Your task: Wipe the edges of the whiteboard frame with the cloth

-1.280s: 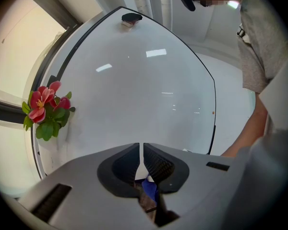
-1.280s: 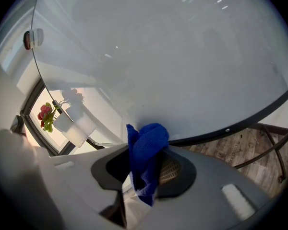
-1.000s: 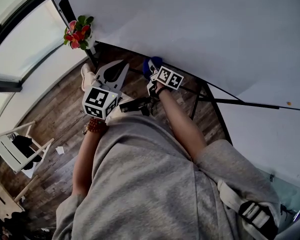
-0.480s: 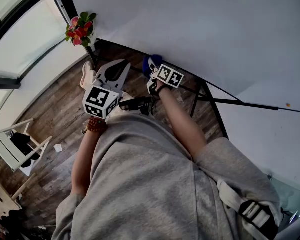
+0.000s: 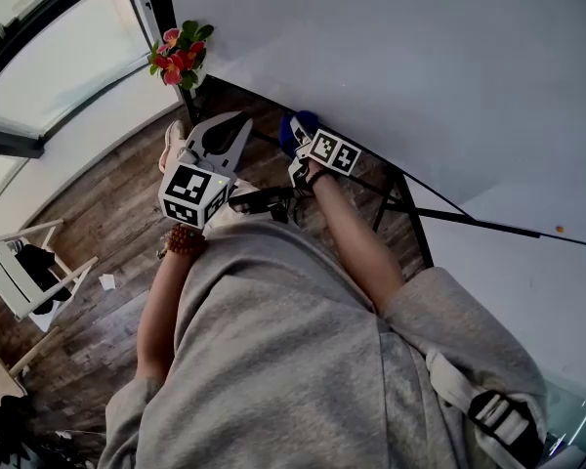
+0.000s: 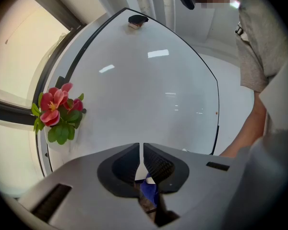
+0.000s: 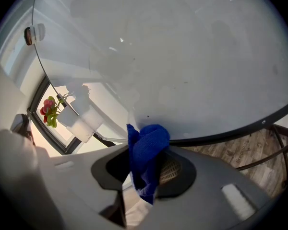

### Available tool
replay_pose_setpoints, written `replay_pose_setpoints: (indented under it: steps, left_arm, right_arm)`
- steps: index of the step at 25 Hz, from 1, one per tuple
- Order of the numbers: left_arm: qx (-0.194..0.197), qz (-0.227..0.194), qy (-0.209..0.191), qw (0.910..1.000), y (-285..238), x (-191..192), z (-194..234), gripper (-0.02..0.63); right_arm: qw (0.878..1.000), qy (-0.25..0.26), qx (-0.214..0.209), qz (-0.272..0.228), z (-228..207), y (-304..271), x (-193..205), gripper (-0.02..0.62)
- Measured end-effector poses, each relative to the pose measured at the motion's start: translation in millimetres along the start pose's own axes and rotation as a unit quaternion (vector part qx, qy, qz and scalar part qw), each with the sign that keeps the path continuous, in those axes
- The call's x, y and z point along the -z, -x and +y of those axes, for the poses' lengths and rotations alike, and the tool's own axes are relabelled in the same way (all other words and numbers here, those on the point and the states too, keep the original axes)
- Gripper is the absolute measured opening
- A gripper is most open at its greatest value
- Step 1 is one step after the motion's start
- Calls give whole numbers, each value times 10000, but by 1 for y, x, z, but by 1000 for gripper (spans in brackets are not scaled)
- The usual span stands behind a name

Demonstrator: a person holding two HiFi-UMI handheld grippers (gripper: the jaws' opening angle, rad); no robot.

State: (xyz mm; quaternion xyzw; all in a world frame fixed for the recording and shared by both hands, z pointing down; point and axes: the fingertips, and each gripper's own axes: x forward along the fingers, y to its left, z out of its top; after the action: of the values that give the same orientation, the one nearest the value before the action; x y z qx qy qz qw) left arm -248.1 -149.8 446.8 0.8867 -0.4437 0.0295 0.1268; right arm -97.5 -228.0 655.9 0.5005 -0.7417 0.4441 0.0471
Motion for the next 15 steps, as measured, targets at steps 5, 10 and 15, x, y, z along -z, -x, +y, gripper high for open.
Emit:
replay_pose_setpoints:
  steps: [5, 10, 15]
  left_arm:
    - [-205, -58, 62, 9998, 10, 1, 15, 32]
    - [-379, -173, 84, 9991, 16, -3, 27, 32]
    - [-572, -236, 146, 9980, 25, -5, 38, 32]
  right_arm:
    - [9999, 72, -96, 84, 11, -13, 2, 123]
    - [9990, 213, -259, 290, 23, -25, 7, 123]
    - [9985, 237, -357, 346, 37, -38, 10, 123]
